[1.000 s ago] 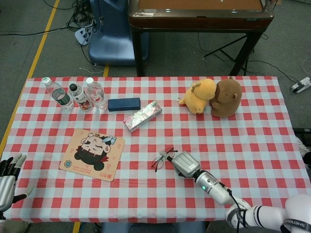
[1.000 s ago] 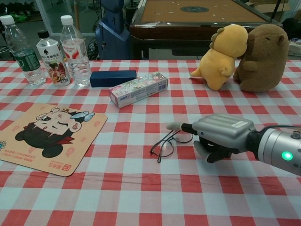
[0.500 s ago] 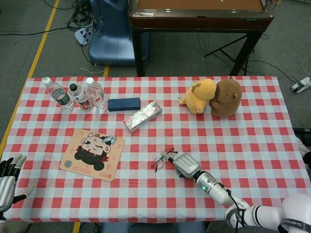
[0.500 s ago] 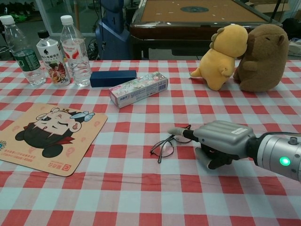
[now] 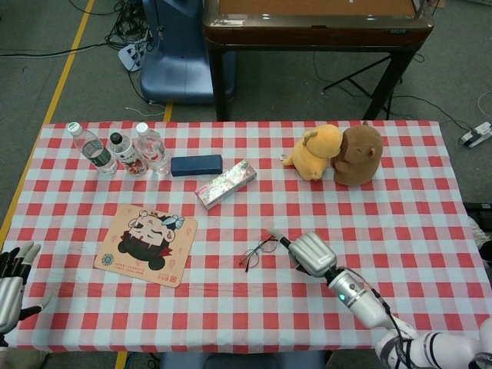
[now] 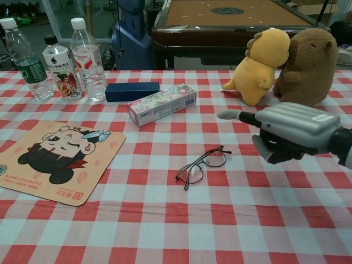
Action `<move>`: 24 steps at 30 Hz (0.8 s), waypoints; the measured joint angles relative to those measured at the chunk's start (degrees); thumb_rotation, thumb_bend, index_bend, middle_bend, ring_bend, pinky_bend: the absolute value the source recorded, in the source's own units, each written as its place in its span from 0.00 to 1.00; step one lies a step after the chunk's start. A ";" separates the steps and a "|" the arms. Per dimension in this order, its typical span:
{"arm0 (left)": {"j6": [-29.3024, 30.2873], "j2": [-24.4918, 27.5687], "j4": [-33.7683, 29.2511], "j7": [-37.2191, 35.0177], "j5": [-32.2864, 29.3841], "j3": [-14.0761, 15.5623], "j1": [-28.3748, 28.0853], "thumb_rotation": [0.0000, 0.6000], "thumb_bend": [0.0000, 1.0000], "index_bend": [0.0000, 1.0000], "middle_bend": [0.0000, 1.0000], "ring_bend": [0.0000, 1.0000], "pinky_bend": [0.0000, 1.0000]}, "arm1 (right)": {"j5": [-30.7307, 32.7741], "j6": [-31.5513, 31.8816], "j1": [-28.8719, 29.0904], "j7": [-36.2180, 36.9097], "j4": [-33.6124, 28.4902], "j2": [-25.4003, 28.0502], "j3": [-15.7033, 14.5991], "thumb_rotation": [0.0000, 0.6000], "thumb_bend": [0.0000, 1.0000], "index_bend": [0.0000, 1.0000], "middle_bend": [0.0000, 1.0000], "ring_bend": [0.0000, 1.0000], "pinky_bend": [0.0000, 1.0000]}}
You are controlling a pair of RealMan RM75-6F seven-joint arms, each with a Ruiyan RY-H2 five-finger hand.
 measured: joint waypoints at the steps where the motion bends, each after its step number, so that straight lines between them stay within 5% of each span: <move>1: -0.02 -0.01 -0.02 0.02 0.00 -0.06 -0.08 1.00 0.25 0.00 0.00 0.00 0.00 | -0.08 1.26 -0.68 -0.51 -0.65 1.20 0.00 1.00 0.72 0.00 0.98 1.00 0.97; 6: 0.17 -0.39 -0.01 0.60 0.67 -0.27 -0.45 1.00 0.25 0.00 0.00 0.00 0.00 | 0.20 8.62 -5.33 -3.37 -4.39 7.68 0.05 1.00 0.66 0.00 0.88 0.91 0.89; 17: 1.47 -1.25 -0.83 2.24 2.75 -0.79 -1.31 1.00 0.25 0.00 0.00 0.00 0.00 | 1.18 21.82 -15.81 -3.06 -6.06 15.03 -0.02 1.00 0.58 0.00 0.27 0.30 0.44; 24: 3.27 -1.88 -1.50 2.84 3.80 -1.03 -1.05 1.00 0.25 0.00 0.00 0.00 0.00 | 0.97 26.04 -20.90 -1.06 -5.15 16.71 -1.00 1.00 0.57 0.00 0.23 0.18 0.33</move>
